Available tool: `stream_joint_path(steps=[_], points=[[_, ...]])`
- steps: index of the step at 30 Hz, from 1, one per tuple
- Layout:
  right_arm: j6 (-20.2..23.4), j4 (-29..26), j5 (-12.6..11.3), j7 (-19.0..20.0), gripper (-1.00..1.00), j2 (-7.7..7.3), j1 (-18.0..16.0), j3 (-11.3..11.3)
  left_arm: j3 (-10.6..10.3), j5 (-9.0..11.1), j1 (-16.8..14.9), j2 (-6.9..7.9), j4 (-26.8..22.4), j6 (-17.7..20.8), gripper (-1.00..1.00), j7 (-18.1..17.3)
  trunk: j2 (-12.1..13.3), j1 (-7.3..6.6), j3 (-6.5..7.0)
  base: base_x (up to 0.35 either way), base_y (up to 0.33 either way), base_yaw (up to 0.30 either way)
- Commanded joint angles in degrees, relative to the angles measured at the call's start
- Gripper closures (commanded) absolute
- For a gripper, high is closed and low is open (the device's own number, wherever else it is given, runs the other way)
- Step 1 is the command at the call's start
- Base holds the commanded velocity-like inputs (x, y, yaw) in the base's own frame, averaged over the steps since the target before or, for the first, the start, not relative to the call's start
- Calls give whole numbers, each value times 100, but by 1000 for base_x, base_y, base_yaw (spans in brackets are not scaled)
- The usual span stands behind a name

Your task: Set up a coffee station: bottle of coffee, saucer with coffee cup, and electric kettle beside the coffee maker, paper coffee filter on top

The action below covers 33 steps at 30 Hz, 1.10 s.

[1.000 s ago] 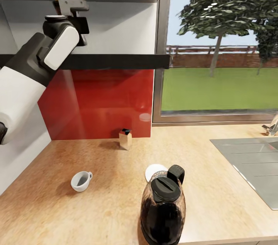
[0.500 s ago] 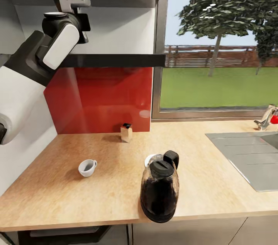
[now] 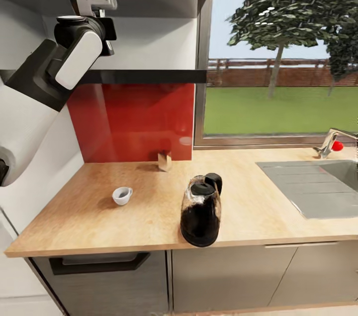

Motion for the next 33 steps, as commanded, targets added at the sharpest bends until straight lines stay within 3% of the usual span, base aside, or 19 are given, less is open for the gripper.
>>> stream_joint_path(steps=[1,13,27,33], points=[[-23,-1,39,19,-100,0,-4,-17,-25,20,-11,8,-9,20,100,42,-8,-2,-9,-335,0,0],[-23,-1,40,19,-100,0,-4,-17,-39,20,-11,8,-17,12,100,34,-8,-2,-9,-335,0,0],[-23,-1,34,19,-100,-6,-4,-17,-43,22,-11,8,-37,12,100,34,-8,-2,-9,-204,0,0],[-23,-1,34,19,-100,-8,-4,-18,-43,36,130,63,-851,14,100,16,-8,-2,-9,-11,0,0]])
